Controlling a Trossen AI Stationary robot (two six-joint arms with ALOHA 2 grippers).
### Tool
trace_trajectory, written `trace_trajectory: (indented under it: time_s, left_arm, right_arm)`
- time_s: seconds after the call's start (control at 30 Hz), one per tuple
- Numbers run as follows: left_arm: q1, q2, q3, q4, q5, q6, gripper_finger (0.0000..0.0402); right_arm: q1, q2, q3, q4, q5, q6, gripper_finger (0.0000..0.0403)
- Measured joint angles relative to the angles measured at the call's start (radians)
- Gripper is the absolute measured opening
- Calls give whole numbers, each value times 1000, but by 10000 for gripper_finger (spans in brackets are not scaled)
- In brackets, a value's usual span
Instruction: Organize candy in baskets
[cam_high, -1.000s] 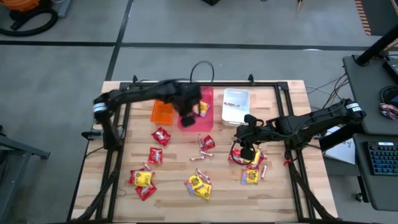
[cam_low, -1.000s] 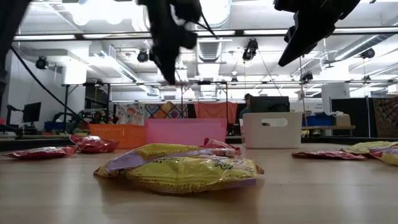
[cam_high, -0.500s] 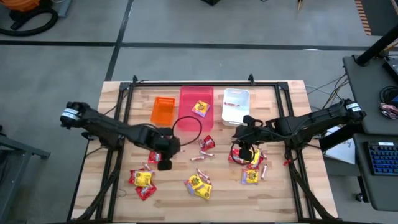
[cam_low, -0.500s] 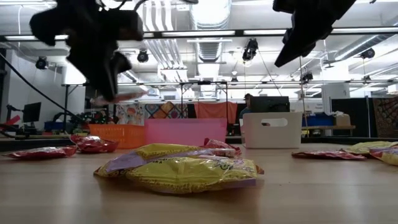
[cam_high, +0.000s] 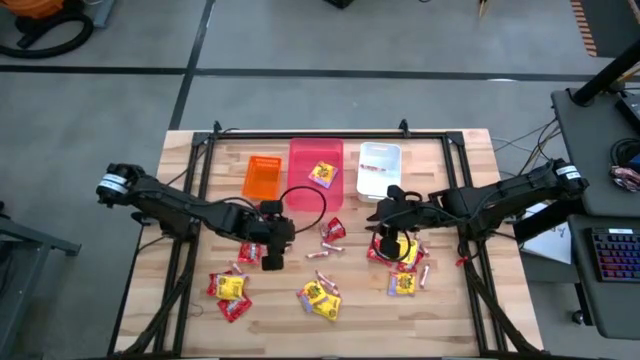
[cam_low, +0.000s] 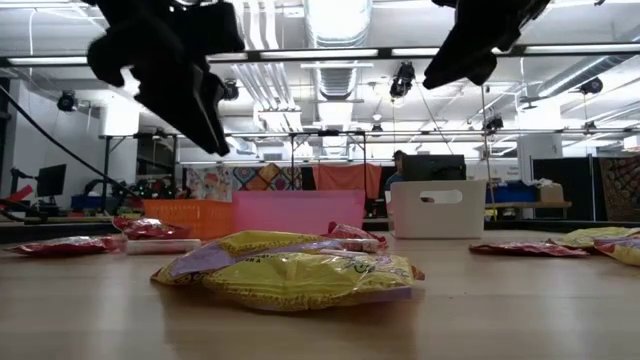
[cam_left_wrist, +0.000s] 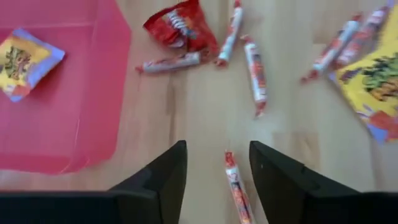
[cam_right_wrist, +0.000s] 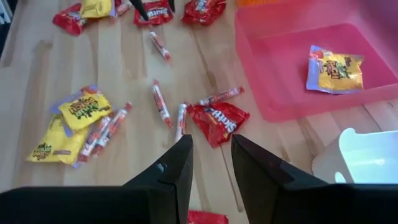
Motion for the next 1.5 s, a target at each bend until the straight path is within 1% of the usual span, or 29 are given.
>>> trace_trajectory:
  time_s: [0.13, 0.3, 0.33, 0.43, 0.53, 0.63, 0.7, 0.8, 0.9, 0.97, 1.1, 1.2, 1.27, 1.37, 1.5]
  left_arm:
    - [-8, 0, 17, -53, 22, 1, 159]
    - [-25, -35, 21, -108, 36, 57, 154]
    - [-30, -53, 16, -107, 42, 72, 152]
    - [-34, -129, -7, -71, 45, 106, 146]
    - [-32, -222, -44, -11, 41, 127, 138]
    - [-32, -316, -78, 42, 41, 142, 131]
    - [-33, -382, -104, 70, 42, 170, 128]
    - [-33, -475, -138, 109, 40, 210, 124]
    - [-29, -558, -180, 189, 37, 242, 123]
    - [-27, -601, -207, 244, 14, 257, 123]
    - [-27, -658, -258, 325, -73, 252, 123]
    - [-27, -671, -286, 327, -92, 246, 123]
    - [-27, -672, -306, 332, -92, 226, 124]
    - [-27, -651, -349, 351, -91, 155, 132]
    - [-29, -601, -426, 343, -53, 53, 156]
  right_arm:
    - [0, 1, 13, 0, -1, 44, 105]
    - [-2, 2, 35, -14, -7, 289, 101]
    - [-2, 7, 38, -21, -29, 321, 100]
    - [4, 38, 43, -73, -137, 431, 91]
    - [6, 93, 51, -199, -201, 529, 79]
    - [4, 159, 79, -388, -267, 599, 68]
    - [5, 202, 101, -511, -290, 626, 64]
    - [11, 244, 128, -619, -303, 619, 64]
    - [11, 262, 135, -649, -334, 588, 71]
    - [11, 263, 138, -647, -343, 585, 80]
    - [11, 248, 144, -632, -332, 579, 110]
    - [11, 242, 145, -585, -275, 513, 135]
    - [11, 243, 144, -517, -250, 438, 150]
    - [11, 245, 143, -412, -246, 335, 167]
    - [11, 242, 143, -318, -237, 260, 175]
